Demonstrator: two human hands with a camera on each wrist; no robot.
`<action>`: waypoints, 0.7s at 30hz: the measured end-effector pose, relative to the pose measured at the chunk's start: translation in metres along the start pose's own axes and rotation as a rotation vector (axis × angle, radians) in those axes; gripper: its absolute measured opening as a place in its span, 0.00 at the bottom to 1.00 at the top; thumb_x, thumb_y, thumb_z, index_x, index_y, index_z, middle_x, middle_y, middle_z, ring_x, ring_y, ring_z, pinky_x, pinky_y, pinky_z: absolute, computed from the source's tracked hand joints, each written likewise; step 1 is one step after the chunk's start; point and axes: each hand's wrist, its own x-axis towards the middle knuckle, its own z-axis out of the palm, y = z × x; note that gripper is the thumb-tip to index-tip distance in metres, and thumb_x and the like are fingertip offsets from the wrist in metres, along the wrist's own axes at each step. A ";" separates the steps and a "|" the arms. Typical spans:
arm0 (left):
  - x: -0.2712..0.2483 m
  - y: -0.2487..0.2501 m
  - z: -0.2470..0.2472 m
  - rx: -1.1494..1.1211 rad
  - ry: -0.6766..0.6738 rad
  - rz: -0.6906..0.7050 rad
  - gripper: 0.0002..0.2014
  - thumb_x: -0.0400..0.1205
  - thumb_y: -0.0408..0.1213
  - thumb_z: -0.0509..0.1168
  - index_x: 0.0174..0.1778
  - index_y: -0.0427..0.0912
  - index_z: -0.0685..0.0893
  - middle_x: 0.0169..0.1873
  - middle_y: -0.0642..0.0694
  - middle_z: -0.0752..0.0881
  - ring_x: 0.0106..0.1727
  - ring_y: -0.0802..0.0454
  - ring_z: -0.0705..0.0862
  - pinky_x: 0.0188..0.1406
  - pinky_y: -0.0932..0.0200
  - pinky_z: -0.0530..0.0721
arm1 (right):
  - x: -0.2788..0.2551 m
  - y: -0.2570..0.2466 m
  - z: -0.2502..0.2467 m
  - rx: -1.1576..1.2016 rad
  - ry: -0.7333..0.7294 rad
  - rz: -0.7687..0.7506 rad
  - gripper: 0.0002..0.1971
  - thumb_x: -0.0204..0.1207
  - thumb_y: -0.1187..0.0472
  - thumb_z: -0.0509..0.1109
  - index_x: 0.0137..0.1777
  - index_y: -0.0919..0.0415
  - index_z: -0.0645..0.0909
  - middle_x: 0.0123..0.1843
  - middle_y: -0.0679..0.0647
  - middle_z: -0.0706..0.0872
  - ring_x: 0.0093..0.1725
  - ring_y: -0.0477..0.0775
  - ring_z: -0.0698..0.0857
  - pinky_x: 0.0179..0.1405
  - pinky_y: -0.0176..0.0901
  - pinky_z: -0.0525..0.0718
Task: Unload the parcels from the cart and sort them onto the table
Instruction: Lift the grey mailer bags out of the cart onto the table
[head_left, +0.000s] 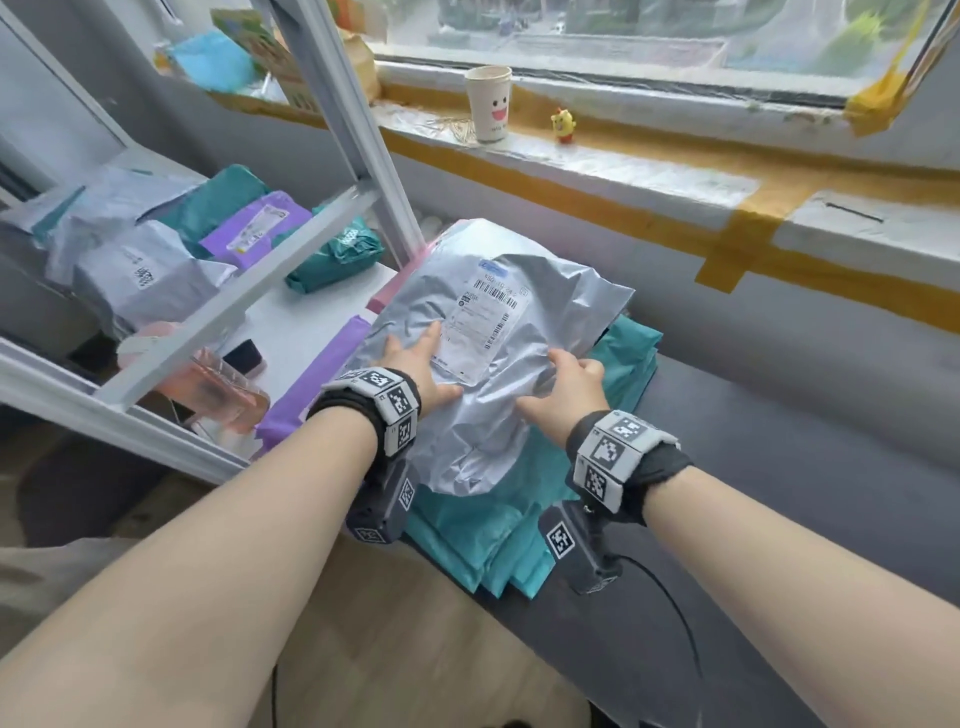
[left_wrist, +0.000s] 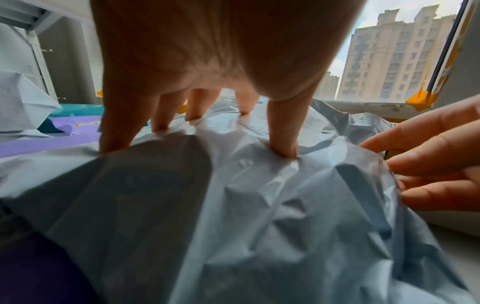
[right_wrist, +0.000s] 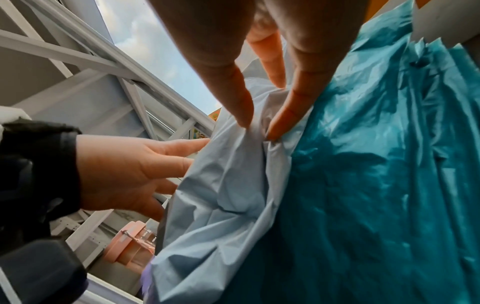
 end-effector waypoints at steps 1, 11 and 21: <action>0.001 0.000 0.000 0.010 0.001 0.004 0.49 0.73 0.60 0.68 0.82 0.59 0.42 0.83 0.39 0.44 0.83 0.36 0.50 0.78 0.31 0.59 | 0.000 0.000 0.002 -0.026 0.006 0.013 0.33 0.74 0.60 0.70 0.78 0.57 0.63 0.74 0.61 0.58 0.58 0.57 0.79 0.67 0.39 0.73; 0.036 -0.008 -0.031 0.356 0.006 0.267 0.58 0.63 0.66 0.74 0.81 0.66 0.42 0.83 0.42 0.40 0.82 0.32 0.44 0.78 0.30 0.54 | 0.021 -0.035 0.026 -0.693 -0.051 -0.215 0.51 0.65 0.37 0.74 0.81 0.34 0.43 0.84 0.54 0.32 0.82 0.66 0.32 0.80 0.66 0.46; 0.087 -0.035 -0.025 0.500 -0.181 0.444 0.66 0.60 0.67 0.75 0.80 0.61 0.31 0.81 0.35 0.33 0.82 0.32 0.50 0.78 0.32 0.58 | 0.044 -0.042 0.053 -0.733 -0.079 0.093 0.57 0.61 0.44 0.81 0.78 0.27 0.40 0.84 0.52 0.31 0.82 0.70 0.37 0.76 0.77 0.55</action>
